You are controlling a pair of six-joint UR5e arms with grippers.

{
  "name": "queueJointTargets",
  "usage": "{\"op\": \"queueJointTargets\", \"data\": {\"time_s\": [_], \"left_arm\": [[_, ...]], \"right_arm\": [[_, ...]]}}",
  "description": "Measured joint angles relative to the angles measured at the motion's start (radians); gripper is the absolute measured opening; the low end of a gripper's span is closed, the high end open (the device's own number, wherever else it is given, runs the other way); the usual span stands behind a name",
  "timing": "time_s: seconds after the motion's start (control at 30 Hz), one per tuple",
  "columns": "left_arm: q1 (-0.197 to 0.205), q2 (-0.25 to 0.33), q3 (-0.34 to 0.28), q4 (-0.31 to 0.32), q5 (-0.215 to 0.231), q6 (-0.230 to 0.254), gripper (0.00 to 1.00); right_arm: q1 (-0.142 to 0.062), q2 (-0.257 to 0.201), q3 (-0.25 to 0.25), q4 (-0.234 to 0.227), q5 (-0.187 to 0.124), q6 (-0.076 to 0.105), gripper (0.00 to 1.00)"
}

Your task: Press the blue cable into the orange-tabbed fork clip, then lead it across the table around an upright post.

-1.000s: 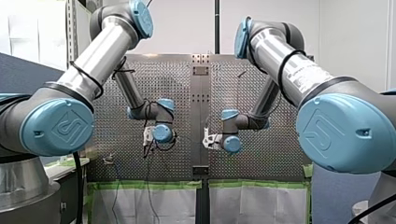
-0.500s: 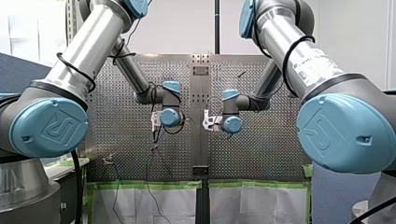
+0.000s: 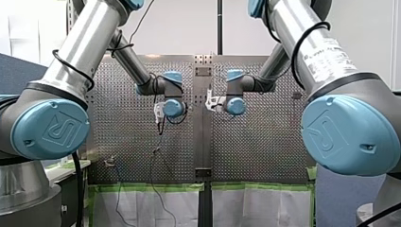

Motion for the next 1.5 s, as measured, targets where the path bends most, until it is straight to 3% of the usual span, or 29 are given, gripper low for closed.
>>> {"op": "queueJointTargets", "data": {"time_s": [0.33, 0.57, 0.7, 0.87, 1.5], "left_arm": [[-0.005, 0.007, 0.071, -0.079, -0.019, -0.002, 0.00], [-0.001, 0.058, 0.088, -0.086, -0.031, -0.036, 0.00], [0.003, 0.092, 0.098, -0.090, -0.035, -0.060, 0.00], [0.000, 0.116, 0.112, -0.094, -0.035, -0.055, 0.00], [-0.026, 0.120, 0.272, -0.225, -0.026, -0.037, 0.00]], "right_arm": [[-0.002, -0.100, -0.001, 0.005, 0.001, 0.000, 0.00], [-0.005, -0.164, -0.005, 0.013, 0.001, -0.003, 0.00], [-0.005, -0.174, -0.012, 0.020, 0.004, -0.004, 0.00], [-0.008, -0.189, -0.016, 0.025, 0.012, -0.004, 0.00], [-0.028, -0.238, -0.034, 0.058, 0.056, -0.004, 0.00]]}}
